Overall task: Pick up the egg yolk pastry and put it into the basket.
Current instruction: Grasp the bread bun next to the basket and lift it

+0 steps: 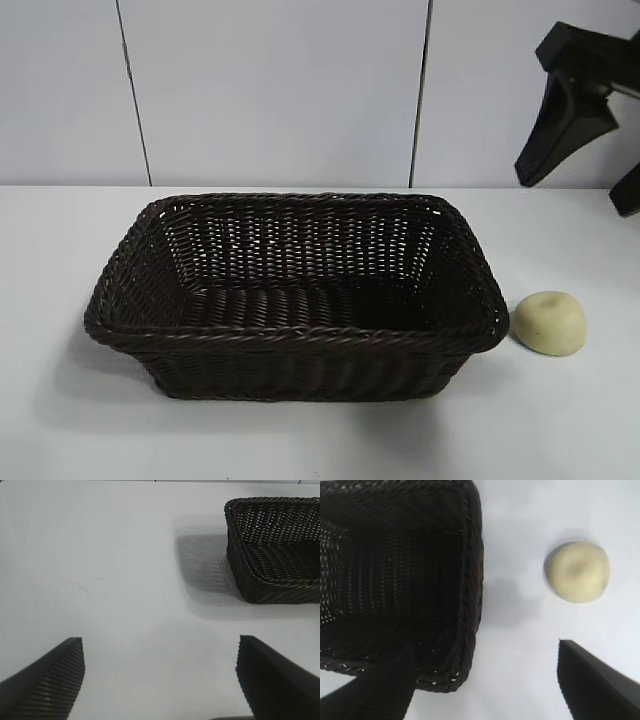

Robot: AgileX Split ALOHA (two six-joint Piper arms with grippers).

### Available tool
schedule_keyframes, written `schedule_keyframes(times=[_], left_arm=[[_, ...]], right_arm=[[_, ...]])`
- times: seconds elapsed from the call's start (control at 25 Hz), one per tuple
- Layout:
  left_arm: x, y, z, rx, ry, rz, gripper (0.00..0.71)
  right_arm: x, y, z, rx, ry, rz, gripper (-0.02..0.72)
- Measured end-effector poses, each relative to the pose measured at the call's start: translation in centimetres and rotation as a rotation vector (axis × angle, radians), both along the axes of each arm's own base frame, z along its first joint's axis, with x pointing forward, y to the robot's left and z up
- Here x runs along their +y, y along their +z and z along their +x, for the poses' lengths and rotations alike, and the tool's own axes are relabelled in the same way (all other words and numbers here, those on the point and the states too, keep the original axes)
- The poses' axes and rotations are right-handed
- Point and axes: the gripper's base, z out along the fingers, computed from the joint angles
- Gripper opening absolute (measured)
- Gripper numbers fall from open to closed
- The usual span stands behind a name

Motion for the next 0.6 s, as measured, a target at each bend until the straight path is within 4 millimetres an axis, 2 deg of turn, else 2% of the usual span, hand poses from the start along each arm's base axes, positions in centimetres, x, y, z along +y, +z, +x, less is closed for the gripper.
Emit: schedule_keyframes(times=[0.16, 0.28, 0.36, 0.6], left_arm=[[0.0, 0.0, 0.0, 0.000, 0.000, 0.000, 0.603], [0.0, 0.0, 0.0, 0.000, 0.000, 0.000, 0.603], [0.0, 0.0, 0.0, 0.000, 0.000, 0.000, 0.603], [0.0, 0.0, 0.0, 0.000, 0.000, 0.000, 0.603]], right_arm=[[-2.4, 1.2, 0.5, -0.005, -0.057, -0.014, 0.561], [-4.1, 1.1, 0.9, 0.019, -0.091, -0.024, 0.561], [-4.9, 0.5, 1.3, 0.047, -0.118, -0.025, 0.561], [-5.3, -2.6, 3.1, 0.137, -0.132, -0.011, 0.561]])
